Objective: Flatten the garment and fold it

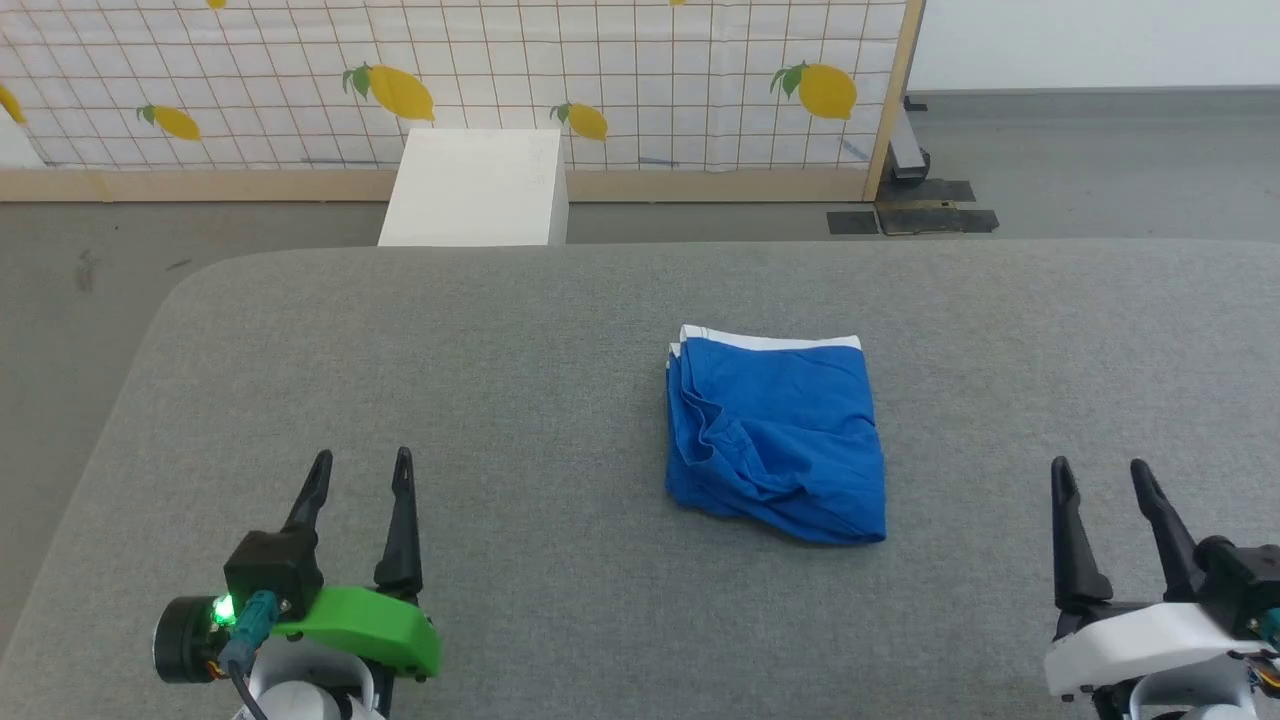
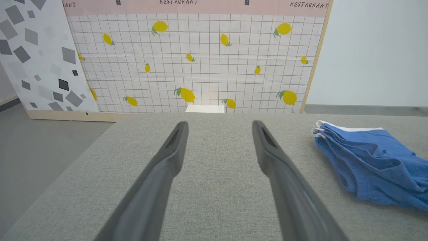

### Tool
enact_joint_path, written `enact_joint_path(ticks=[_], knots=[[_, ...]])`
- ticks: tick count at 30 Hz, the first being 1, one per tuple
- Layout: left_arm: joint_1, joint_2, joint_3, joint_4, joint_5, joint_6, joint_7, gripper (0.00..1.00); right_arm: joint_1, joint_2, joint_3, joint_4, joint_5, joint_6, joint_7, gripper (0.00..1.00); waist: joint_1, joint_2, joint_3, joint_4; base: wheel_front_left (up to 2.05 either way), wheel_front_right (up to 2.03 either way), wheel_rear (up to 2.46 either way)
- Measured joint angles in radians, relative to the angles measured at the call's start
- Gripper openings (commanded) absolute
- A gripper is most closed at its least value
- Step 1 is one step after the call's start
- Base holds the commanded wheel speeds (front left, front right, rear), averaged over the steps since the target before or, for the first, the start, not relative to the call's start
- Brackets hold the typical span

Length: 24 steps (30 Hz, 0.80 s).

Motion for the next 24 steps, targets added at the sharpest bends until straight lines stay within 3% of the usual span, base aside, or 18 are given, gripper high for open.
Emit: enact_joint_path(ticks=[24], knots=[[0.001, 0.012, -0.017, 0.015, -0.013, 0.004, 0.025, 1.0, 0.0, 0.002, 0.033, 0.024, -0.02, 0.0, 0.036, 1.0, 0.0, 0.0, -0.01, 0.02, 0.0, 0.0, 0.0]])
